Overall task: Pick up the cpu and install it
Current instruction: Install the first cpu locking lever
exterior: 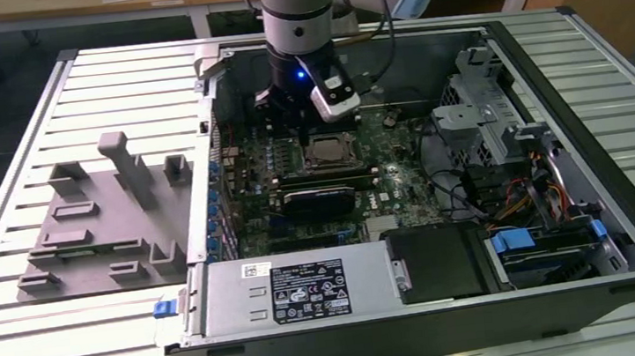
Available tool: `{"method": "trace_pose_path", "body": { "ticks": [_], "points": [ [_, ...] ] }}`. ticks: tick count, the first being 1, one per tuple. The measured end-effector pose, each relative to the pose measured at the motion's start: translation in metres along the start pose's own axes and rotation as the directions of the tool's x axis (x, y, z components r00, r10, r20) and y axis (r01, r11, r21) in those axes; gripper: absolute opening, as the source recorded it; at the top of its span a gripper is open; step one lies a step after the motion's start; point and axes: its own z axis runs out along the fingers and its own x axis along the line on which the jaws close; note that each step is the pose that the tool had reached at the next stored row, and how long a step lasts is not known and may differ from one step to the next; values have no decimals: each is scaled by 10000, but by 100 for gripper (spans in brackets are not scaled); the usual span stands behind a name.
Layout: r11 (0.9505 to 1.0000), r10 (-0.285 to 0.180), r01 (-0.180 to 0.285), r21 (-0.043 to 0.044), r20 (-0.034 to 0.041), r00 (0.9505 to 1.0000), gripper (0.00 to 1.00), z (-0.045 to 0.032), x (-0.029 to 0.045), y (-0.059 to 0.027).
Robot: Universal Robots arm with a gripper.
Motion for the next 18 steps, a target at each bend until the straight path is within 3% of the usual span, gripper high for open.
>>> {"method": "trace_pose_path", "body": {
  "ticks": [7, 10, 18],
  "points": [
    [10000, 0, 0, -5, 8, 10000, 11, 0, 187, -16],
    [10000, 1, -1, -91, 0, 10000, 11, 0, 212, -18],
    [9999, 0, 0, -142, 26, 10000, 11, -87, 219, -15]
  ]
}}
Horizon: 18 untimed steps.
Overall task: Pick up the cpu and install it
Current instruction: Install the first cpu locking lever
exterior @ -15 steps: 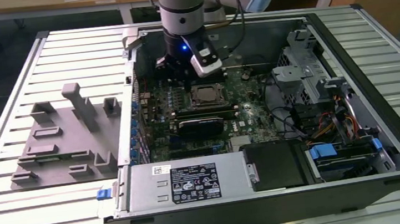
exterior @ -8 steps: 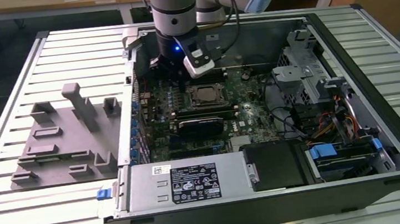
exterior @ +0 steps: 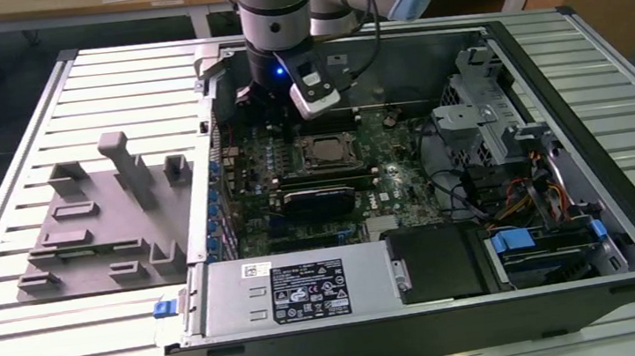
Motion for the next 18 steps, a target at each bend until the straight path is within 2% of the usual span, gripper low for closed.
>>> {"method": "trace_pose_path", "body": {
  "ticks": [6, 14, 15, 16, 18],
  "points": [
    [10000, -2, 2, -37, 18, 10000, 11, -58, -1, 3],
    [10000, -2, 2, -54, 20, 10000, 11, -60, 35, 0],
    [10000, -1, 1, -75, 16, 10000, 11, -61, 42, -1],
    [9999, -3, 3, -143, 11, 10000, 11, -61, 45, -1],
    [9994, -1, 1, -355, -6, 10000, 11, -61, 50, -2]
  ]
}}
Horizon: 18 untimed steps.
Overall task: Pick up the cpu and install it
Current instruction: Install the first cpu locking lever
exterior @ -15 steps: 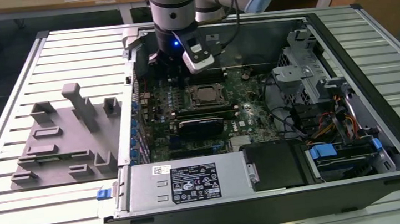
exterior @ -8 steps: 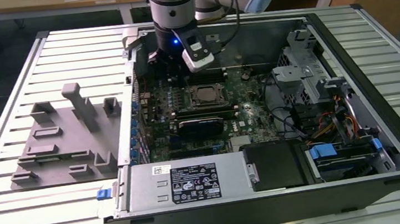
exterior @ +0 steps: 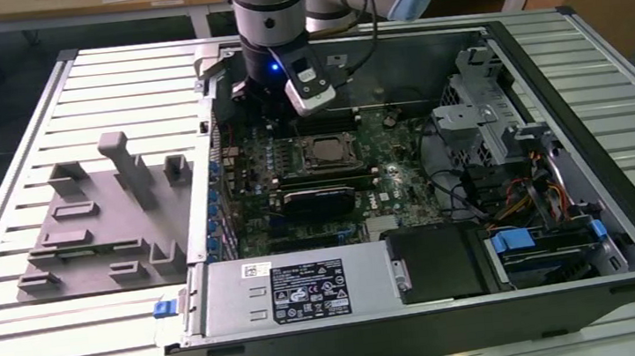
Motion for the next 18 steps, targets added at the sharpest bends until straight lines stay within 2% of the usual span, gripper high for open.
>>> {"method": "trace_pose_path", "body": {
  "ticks": [2, 5, 7, 12, 14, 18],
  "points": [
    [9998, 2, -2, -177, -15, 10000, 11, 0, 7, -1],
    [9995, 2, -3, -316, -27, 10000, 11, 0, 30, -3],
    [9990, 1, -2, -458, -38, 10000, 11, 0, 47, -5],
    [9954, 3, -11, -963, -81, 10000, 11, 0, 83, -10],
    [9928, 1, -13, -1199, -102, 9999, 11, 0, 92, -11],
    [9901, 0, -17, -1402, -120, 9999, 11, -6, 92, -10]
  ]
}}
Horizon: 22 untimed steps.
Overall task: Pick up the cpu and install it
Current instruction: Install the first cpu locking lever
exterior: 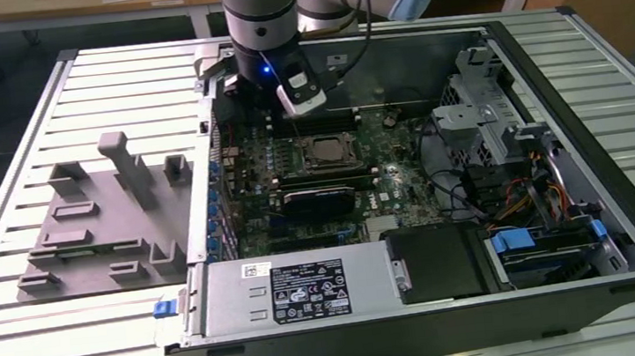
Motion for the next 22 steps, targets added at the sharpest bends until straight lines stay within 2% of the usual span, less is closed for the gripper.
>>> {"method": "trace_pose_path", "body": {
  "ticks": [5, 9, 10, 11, 16, 22],
  "points": [
    [9994, 1, -2, -338, -28, 10000, 11, -35, 1, 8],
    [9975, 2, -6, -707, -59, 10000, 11, -49, 1, 11],
    [9970, 1, -6, -775, -65, 10000, 11, -50, 1, 11],
    [9968, 2, -8, -805, -67, 10000, 11, -49, 1, 12],
    [9967, 1, -6, -810, -68, 10000, 11, -49, -12, 13],
    [9968, 1, -7, -794, -68, 10000, 11, -49, -124, 22]
  ]
}}
